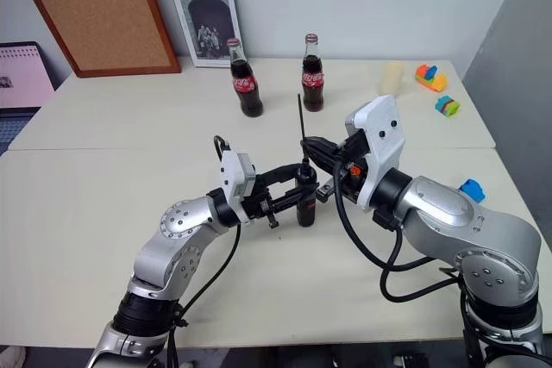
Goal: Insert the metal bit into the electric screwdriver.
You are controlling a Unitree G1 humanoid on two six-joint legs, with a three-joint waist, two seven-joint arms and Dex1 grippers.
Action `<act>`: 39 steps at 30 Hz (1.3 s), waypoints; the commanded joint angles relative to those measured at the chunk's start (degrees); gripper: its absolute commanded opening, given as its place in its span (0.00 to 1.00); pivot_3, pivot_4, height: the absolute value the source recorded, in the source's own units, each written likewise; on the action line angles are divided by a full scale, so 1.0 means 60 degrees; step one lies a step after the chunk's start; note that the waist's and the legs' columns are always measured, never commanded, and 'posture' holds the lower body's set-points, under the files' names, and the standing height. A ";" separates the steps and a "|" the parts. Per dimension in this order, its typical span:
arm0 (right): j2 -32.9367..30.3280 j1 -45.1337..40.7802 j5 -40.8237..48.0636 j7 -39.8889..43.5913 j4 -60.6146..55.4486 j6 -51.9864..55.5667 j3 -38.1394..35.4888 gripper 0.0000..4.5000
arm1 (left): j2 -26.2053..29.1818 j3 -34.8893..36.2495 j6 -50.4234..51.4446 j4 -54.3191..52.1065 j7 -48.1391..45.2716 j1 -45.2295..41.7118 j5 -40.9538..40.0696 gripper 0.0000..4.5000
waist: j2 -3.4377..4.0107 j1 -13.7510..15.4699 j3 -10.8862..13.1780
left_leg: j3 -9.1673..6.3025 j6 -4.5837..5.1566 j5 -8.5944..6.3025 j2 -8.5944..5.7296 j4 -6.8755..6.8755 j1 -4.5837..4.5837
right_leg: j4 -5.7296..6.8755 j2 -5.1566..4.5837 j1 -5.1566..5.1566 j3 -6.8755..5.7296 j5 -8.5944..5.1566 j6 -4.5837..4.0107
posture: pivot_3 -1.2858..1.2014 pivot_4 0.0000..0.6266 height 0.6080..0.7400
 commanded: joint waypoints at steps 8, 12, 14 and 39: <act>-0.0100 0.0044 0.0260 -0.0053 -0.0314 -0.0115 -0.0044 0.00 | 0.0039 0.0005 -0.0145 -0.0250 -0.0064 -0.0097 0.0033 0.36 | 0.0000 0.0000 0.0000 | 0.0000 0.0000 0.0000 0.0000 0.0000 0.0000 | 0.0000 0.0000 0.0000 0.0000 0.0000 0.0000 | 0.52 0.24 1.00; -0.0166 0.0173 0.0272 -0.0041 -0.0334 -0.0114 -0.0081 0.00 | 0.0025 -0.0004 -0.0153 -0.0255 -0.0061 -0.0103 0.0043 0.36 | 0.0000 0.0000 0.0000 | 0.0000 0.0000 0.0000 0.0000 0.0000 0.0001 | 0.0000 0.0000 0.0000 0.0000 0.0000 0.0000 | 0.52 0.24 1.00; -0.0181 0.0223 0.0298 -0.0046 -0.0334 -0.0108 -0.0090 0.00 | 0.0024 0.0001 -0.0166 -0.0235 -0.0074 -0.0107 0.0053 0.36 | 0.0000 0.0000 0.0000 | 0.0000 0.0000 0.0000 0.0000 0.0000 0.0001 | 0.0001 0.0000 0.0000 0.0001 0.0000 0.0000 | 0.52 0.24 1.00; -0.0482 0.0626 0.1332 -0.0803 -0.0110 0.0311 0.0426 0.00 | -0.0039 0.0056 -0.0379 -0.0082 -0.0173 -0.0147 0.0162 0.36 | 0.0000 0.0000 -0.0002 | 0.0003 0.0000 0.0000 -0.0001 0.0003 0.0009 | 0.0012 0.0000 0.0005 0.0003 0.0000 0.0000 | 0.52 0.24 1.00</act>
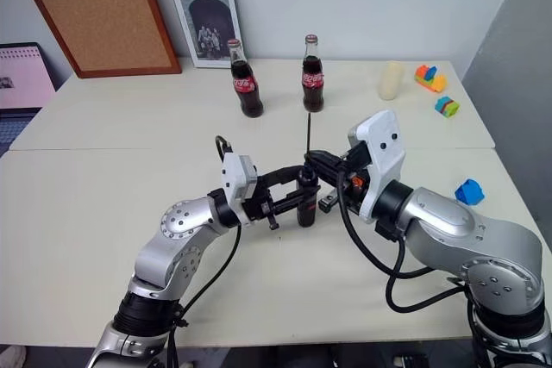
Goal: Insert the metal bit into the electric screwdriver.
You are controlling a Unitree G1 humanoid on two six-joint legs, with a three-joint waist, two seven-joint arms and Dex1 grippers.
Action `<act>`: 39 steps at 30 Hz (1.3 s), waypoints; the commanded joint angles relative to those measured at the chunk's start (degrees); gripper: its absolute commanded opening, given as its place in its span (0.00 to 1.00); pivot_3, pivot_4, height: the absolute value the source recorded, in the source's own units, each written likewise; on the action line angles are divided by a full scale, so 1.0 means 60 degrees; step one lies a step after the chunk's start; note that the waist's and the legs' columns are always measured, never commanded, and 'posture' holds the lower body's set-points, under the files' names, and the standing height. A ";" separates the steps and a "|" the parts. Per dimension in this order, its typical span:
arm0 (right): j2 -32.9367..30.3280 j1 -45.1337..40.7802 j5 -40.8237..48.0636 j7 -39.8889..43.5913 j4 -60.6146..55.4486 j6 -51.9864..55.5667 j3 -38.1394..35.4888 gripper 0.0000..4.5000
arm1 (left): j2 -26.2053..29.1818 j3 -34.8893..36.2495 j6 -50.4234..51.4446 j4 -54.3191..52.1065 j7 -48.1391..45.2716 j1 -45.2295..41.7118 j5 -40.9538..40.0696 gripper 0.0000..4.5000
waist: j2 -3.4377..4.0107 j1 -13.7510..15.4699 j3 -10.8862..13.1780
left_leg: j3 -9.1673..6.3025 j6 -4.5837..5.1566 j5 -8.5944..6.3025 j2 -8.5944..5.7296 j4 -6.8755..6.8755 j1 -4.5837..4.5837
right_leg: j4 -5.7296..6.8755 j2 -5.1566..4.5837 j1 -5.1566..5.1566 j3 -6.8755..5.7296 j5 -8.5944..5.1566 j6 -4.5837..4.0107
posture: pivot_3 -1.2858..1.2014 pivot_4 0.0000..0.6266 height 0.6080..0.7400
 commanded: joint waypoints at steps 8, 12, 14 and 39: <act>-0.0330 0.0034 0.0405 0.0366 -0.0019 0.0000 0.0221 0.00 | -0.0065 0.0057 -0.0241 -0.0137 0.0088 -0.0105 0.0040 0.36 | 0.0000 0.0001 0.0000 | 0.0001 0.0000 0.0000 -0.0001 0.0000 0.0000 | 0.0000 0.0000 0.0000 -0.0004 0.0000 0.0000 | 0.52 0.24 1.00; -0.0480 0.0092 0.0238 0.0369 -0.0007 -0.0174 0.0016 0.09 | -0.0061 0.0023 -0.0266 -0.0150 0.0079 -0.0060 0.0065 0.36 | 0.0000 0.0001 0.0000 | 0.0001 0.0000 0.0000 -0.0001 0.0000 -0.0001 | 0.0000 0.0000 0.0000 -0.0004 0.0000 0.0000 | 0.52 0.24 1.00; -0.0506 0.0071 0.0328 0.0433 0.0038 -0.0323 -0.0121 0.16 | -0.0061 0.0018 -0.0256 -0.0160 0.0079 -0.0060 0.0061 0.36 | 0.0000 0.0001 0.0000 | 0.0001 0.0000 0.0000 -0.0001 0.0000 -0.0003 | -0.0002 0.0000 -0.0001 -0.0004 0.0000 0.0000 | 0.52 0.24 1.00; -0.3361 0.1242 -0.0070 0.3967 -0.0306 -0.1294 -0.2349 1.00 | 0.2875 -0.0907 -0.0897 0.2287 -0.1286 -0.3215 0.2941 0.36 | -0.0004 0.0023 0.0006 | 0.0009 0.0000 0.0000 -0.0015 -0.0005 -0.0016 | -0.0024 0.0013 -0.0008 -0.0007 -0.0001 0.0000 | 0.52 0.24 1.00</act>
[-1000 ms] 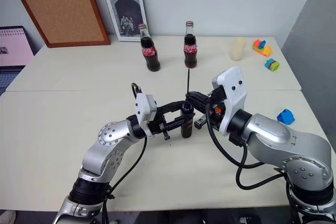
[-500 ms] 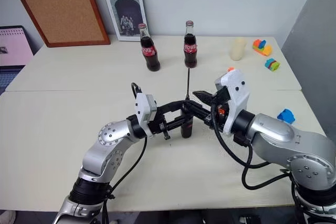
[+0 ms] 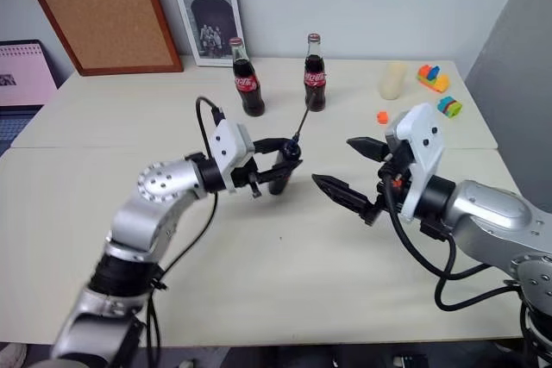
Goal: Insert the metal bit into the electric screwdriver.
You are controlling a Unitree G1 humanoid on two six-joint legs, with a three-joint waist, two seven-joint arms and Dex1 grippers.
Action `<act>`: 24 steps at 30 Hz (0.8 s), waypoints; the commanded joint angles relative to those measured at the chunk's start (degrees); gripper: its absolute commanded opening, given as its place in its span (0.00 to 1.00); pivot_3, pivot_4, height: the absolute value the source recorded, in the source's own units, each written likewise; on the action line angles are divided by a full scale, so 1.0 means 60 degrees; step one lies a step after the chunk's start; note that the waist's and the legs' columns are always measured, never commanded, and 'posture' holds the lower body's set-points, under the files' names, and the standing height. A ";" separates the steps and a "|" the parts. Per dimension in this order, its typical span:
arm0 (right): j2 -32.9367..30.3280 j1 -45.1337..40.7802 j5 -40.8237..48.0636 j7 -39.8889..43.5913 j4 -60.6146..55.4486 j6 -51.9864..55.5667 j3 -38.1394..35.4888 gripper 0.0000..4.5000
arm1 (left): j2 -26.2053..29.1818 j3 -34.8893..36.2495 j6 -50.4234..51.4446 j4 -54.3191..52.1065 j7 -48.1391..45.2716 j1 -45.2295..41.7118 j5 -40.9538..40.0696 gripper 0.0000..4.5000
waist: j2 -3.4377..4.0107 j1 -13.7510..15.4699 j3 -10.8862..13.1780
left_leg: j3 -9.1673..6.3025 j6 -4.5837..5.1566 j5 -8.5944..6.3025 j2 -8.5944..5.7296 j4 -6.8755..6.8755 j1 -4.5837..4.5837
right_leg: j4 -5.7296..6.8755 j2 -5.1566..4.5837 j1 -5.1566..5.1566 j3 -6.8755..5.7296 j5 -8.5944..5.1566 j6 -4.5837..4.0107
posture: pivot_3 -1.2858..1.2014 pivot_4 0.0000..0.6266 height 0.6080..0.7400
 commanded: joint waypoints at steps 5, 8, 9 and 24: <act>-0.1640 0.1096 -0.0991 0.2216 -0.0574 -0.0575 -0.1452 1.00 | 0.0852 -0.2522 -0.2832 0.2918 -0.2338 -0.1802 0.2721 0.36 | 0.0002 0.0026 -0.0002 | 0.0003 0.0000 0.0000 0.0003 -0.0001 -0.0017 | -0.0051 -0.0003 0.0011 -0.0008 0.0003 0.0006 | 0.52 0.24 1.00; -0.2097 0.1419 -0.1528 0.2660 -0.0591 -0.0606 -0.1474 1.00 | 0.0294 -0.3234 -0.3707 0.4306 -0.2455 -0.2440 0.3437 0.36 | 0.0004 -0.0005 -0.0003 | 0.0024 0.0003 -0.0001 0.0000 0.0000 -0.0004 | -0.0056 -0.0003 0.0017 0.0011 0.0010 0.0015 | 0.52 0.24 1.00; -0.2151 0.1501 -0.1661 0.2736 -0.0602 -0.0633 -0.1433 1.00 | 0.0125 -0.3370 -0.3891 0.4637 -0.2516 -0.2578 0.3541 0.36 | 0.0003 -0.0017 -0.0003 | 0.0026 0.0004 -0.0002 0.0000 0.0001 -0.0002 | -0.0055 -0.0002 0.0019 0.0011 0.0015 0.0018 | 0.52 0.24 1.00; -0.2266 0.1984 -0.3284 0.3156 -0.0940 -0.0624 -0.0305 1.00 | -0.1088 -0.3841 -0.5297 0.6843 -0.2555 -0.3421 0.4809 0.81 | 0.0002 -0.0022 -0.0005 | 0.0055 0.0004 -0.0002 0.0012 0.0018 0.0002 | -0.0049 0.0088 0.0022 0.0042 0.0046 0.0036 | 0.52 0.24 1.00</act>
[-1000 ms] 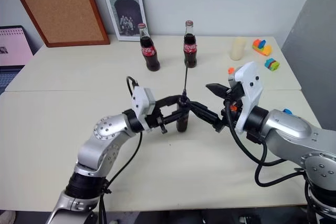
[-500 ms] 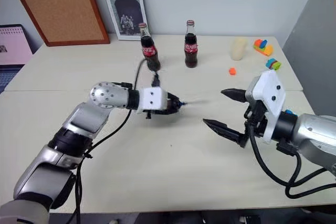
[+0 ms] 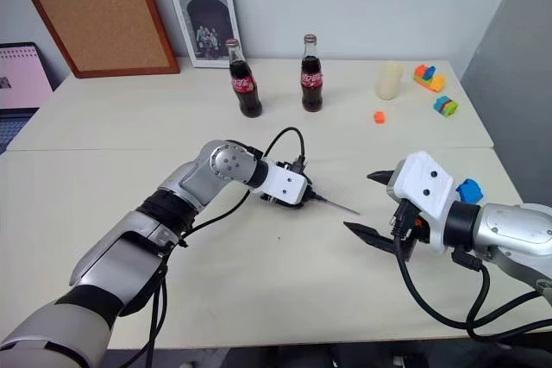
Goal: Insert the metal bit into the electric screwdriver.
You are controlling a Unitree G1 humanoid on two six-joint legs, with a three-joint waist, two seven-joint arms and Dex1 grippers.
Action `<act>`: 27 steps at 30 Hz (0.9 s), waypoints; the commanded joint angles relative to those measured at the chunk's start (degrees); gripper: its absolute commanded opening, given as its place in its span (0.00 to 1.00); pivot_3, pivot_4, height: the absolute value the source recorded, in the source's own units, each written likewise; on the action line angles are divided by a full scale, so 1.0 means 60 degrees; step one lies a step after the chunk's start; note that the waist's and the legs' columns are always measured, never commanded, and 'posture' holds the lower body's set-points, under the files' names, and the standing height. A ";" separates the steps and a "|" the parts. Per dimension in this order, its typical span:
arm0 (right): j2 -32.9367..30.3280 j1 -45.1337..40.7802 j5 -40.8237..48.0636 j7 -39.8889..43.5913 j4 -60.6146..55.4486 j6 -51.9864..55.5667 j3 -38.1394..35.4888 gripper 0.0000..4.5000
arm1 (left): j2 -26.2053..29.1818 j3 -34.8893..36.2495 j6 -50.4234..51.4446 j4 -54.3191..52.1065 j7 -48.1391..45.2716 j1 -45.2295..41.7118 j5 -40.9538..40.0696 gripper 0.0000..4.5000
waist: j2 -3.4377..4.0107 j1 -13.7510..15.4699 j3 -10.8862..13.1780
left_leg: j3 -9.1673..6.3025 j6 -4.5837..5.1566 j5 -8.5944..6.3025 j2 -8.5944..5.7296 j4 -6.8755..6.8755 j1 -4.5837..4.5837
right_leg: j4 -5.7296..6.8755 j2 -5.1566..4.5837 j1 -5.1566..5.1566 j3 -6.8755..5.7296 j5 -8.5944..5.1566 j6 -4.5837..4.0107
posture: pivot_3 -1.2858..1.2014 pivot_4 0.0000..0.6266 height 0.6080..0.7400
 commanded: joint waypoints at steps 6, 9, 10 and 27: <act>-0.0081 -0.0122 -0.0570 0.0638 -0.0012 -0.0202 0.0091 1.00 | -0.0005 0.1048 0.1637 -0.1271 -0.1029 0.0621 -0.1204 0.98 | 0.0001 0.0007 0.0000 | -0.0010 -0.0001 0.0000 0.0007 -0.0006 -0.0003 | -0.0008 0.0008 -0.0009 -0.0010 -0.0001 -0.0002 | 0.52 0.24 1.00; -0.0055 -0.0157 -0.0685 0.0796 0.0076 -0.0241 0.0071 1.00 | 0.0228 0.1595 0.2341 -0.1755 -0.1021 0.0685 -0.1588 0.98 | -0.0002 0.0036 0.0002 | -0.0013 -0.0001 0.0001 0.0004 0.0000 -0.0016 | -0.0013 0.0004 -0.0014 -0.0014 -0.0001 -0.0002 | 0.52 0.24 1.00; -0.0055 -0.0161 -0.0778 0.0877 0.0139 -0.0293 0.0063 1.00 | 0.0435 0.1955 0.2717 -0.1960 -0.1011 0.0726 -0.1854 0.98 | -0.0003 0.0036 0.0003 | -0.0015 -0.0001 0.0001 0.0002 0.0003 -0.0019 | -0.0012 0.0003 -0.0015 -0.0015 -0.0001 -0.0003 | 0.52 0.24 1.00; 0.0419 0.1944 -0.2342 0.2926 0.1440 -0.2172 -0.1847 1.00 | 0.4588 0.7331 0.8739 -0.8367 -0.1130 0.6467 -0.6135 0.98 | 0.0000 0.0203 0.0001 | -0.0053 -0.0004 0.0002 0.0008 0.0010 -0.0002 | -0.0004 -0.0112 0.0004 -0.0034 0.0000 -0.0001 | 0.52 0.24 1.00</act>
